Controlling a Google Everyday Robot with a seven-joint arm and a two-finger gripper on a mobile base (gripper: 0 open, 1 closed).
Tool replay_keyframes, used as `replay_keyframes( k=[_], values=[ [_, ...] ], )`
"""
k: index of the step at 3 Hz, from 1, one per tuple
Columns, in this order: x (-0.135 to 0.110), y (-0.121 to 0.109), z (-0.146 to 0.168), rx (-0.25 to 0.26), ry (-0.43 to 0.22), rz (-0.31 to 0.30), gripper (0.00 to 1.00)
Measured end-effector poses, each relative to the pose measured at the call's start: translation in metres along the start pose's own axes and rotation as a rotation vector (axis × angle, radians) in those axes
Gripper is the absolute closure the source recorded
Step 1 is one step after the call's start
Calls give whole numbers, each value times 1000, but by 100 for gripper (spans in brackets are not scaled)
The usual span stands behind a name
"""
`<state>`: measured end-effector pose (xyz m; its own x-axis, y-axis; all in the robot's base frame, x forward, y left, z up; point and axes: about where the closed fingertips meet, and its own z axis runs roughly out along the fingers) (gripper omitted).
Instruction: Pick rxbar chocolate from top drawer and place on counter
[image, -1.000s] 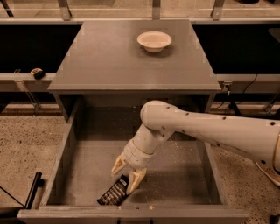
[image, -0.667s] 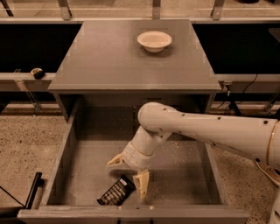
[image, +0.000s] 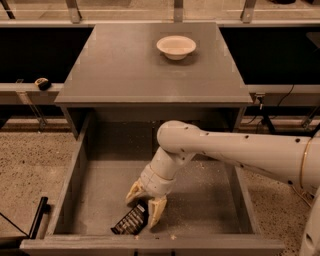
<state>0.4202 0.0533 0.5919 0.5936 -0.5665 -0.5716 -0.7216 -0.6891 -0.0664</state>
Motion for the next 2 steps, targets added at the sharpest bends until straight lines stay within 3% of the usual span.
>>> replay_keyframes(
  k=[2],
  values=[
    [-3, -1, -3, 5, -6, 9, 88]
  ],
)
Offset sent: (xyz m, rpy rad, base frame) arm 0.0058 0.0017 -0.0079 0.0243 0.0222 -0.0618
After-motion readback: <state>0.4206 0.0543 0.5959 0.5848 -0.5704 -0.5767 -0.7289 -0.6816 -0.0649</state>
